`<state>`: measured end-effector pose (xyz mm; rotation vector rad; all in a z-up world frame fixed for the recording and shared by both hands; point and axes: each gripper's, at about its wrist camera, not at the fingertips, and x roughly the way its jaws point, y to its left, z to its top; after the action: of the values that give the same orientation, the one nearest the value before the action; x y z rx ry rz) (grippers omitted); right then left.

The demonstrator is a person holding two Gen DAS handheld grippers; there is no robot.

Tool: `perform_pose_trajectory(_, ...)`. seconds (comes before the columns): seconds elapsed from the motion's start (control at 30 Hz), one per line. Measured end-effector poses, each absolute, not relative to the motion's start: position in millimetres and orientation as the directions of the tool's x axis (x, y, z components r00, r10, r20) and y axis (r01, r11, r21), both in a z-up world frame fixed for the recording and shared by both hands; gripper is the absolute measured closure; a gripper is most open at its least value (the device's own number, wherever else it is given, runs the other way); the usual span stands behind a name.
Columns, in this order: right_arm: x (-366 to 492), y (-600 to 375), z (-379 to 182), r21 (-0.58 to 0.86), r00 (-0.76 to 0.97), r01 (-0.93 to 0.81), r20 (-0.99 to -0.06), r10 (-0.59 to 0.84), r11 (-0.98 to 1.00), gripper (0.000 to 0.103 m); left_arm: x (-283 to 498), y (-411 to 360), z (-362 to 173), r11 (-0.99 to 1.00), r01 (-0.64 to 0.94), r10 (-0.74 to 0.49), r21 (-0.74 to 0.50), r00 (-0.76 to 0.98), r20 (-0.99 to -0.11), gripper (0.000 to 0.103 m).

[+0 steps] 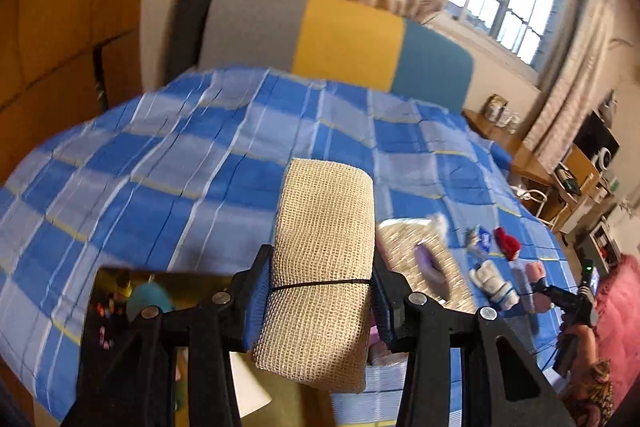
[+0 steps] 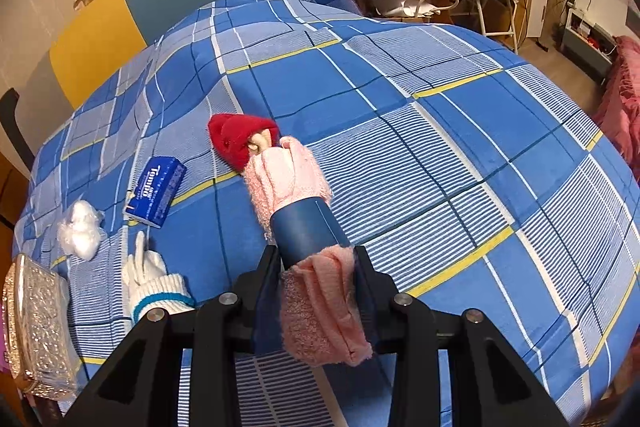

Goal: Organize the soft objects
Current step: 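Carry the beige roll into the gold tray and open the left tool while the right holds the pink roll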

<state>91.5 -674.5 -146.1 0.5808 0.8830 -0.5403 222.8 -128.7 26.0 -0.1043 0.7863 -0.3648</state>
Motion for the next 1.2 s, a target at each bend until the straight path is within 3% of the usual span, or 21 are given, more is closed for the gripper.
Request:
perform_pose_trajectory(0.3, 92, -674, -150, 0.209, 0.499, 0.662, -0.840, -0.214, 0.720, 0.067, 233, -102, -69, 0.938, 0.159, -0.345, -0.309, 0.528, -0.776, 0.058)
perform_pose_trajectory(0.5, 94, -672, -150, 0.189, 0.491, 0.660, -0.841, -0.226, 0.727, 0.067, 236, -106, -102, 0.929, 0.123, -0.365, -0.350, 0.472, -0.802, 0.058)
perform_pose_trajectory(0.53, 94, -673, -151, 0.185, 0.487, 0.660, -0.843, -0.228, 0.728, 0.067, 236, -108, -105, 0.924, 0.124, -0.375, -0.361, 0.469, -0.800, 0.055)
perform_pose_trajectory(0.67, 94, -673, -151, 0.178, 0.480, 0.665, -0.846, -0.233, 0.725, 0.067, 238, -109, -109, 0.917, 0.109, -0.389, -0.384, 0.464, -0.796, 0.028)
perform_pose_trajectory(0.73, 94, -674, -152, 0.177, 0.480, 0.668, -0.845, -0.236, 0.723, 0.067, 237, -107, -107, 0.906, 0.096, -0.406, -0.411, 0.468, -0.785, 0.027)
perform_pose_trajectory(0.83, 93, -674, -152, 0.170, 0.476, 0.668, -0.846, -0.241, 0.724, 0.067, 231, -104, -98, 0.922, 0.094, -0.368, -0.375, 0.508, -0.779, 0.027)
perform_pose_trajectory(0.97, 94, -671, -149, 0.160, 0.482, 0.662, -0.839, -0.252, 0.732, 0.067, 213, -101, -86, 0.953, 0.118, -0.293, -0.277, 0.577, -0.762, 0.018)
perform_pose_trajectory(1.2, 88, -655, -127, 0.189, 0.554, 0.630, -0.790, -0.265, 0.753, 0.067, 175, -99, -84, 0.965, 0.221, -0.253, -0.145, 0.619, -0.744, 0.017)
